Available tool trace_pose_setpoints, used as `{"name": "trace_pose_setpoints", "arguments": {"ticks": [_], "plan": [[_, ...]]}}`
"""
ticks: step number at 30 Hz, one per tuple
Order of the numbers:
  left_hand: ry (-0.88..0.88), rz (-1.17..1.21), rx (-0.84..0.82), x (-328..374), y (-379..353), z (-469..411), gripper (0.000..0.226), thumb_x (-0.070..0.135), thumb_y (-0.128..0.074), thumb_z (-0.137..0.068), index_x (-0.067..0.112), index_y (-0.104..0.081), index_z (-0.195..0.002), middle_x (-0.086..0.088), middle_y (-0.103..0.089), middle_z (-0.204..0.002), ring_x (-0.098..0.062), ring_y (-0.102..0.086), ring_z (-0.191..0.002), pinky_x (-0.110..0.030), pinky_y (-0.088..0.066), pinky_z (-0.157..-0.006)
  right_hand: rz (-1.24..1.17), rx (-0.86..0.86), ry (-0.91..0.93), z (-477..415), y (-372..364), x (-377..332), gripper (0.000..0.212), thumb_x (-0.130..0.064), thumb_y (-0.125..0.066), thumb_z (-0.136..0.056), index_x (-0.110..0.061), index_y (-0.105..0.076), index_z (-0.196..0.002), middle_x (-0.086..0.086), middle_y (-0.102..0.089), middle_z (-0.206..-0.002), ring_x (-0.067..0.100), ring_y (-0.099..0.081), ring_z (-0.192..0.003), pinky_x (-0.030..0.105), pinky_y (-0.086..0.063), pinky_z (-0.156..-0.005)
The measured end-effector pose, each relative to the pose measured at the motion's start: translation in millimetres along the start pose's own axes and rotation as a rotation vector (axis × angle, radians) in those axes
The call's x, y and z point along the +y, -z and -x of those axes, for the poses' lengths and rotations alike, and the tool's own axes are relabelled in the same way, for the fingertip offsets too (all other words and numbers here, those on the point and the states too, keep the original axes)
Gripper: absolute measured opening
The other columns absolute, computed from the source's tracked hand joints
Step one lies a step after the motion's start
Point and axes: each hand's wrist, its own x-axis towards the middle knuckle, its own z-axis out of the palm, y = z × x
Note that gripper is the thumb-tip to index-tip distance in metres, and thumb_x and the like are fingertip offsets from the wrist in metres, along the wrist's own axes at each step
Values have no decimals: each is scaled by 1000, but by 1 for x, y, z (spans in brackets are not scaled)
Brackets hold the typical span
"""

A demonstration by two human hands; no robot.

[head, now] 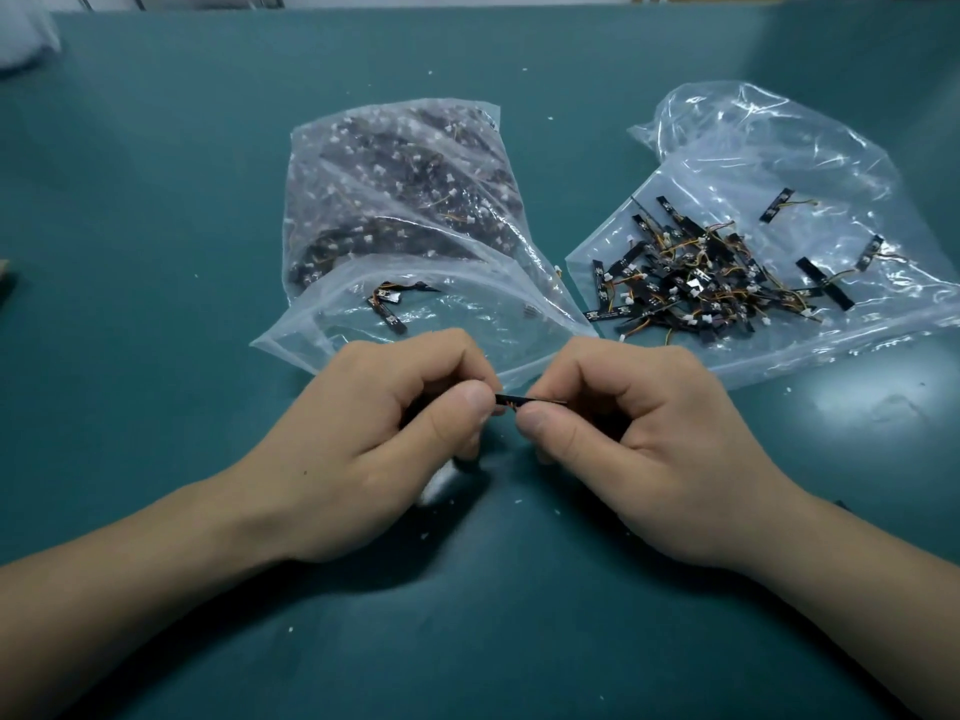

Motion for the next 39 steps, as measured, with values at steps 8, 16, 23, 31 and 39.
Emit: {"name": "trace_pose_setpoints", "arguments": {"ticks": [8,16,23,31,39], "plan": [[60,123,-43,-3,0,-2,34,39,-44,-99,24,-54,-70,1,-59,-60,-12,-56,-53,-21,-41,-56,36,38,24,0,-4,0,11,-34,-72,-93,-28,-63,-90,-27,-56,-68,5,-50,-54,9,-35,-58],[17,64,-9,-1,0,-3,26,30,-52,-100,26,-54,-75,7,-57,-61,-10,-51,-55,-19,-38,-56,-80,205,-11,3,-5,2,27,-39,-75,-84,-30,-50,-87,-9,-53,-73,9,-42,-56,24,-39,-55],[-1,-8,-30,0,-4,1,22,17,-62,-91,19,-62,-70,2,-59,-56,-10,-49,-48,-16,-38,-50,35,30,44,1,-2,3,24,-37,-60,-96,-21,-66,-80,-13,-55,-63,3,-47,-56,13,-35,-57],[-12,-60,-55,0,-2,2,20,18,-59,-91,19,-59,-71,2,-59,-57,-14,-51,-51,-22,-40,-51,95,54,61,0,-4,-1,16,-41,-62,-96,-33,-64,-83,-14,-63,-70,4,-55,-62,10,-38,-60],[-33,-26,-43,2,-2,3,22,13,-62,-90,16,-64,-69,1,-58,-54,-14,-51,-48,-19,-38,-49,42,27,41,2,-3,-2,24,-40,-66,-97,-25,-64,-79,-11,-61,-63,13,-55,-52,20,-41,-51]]}}
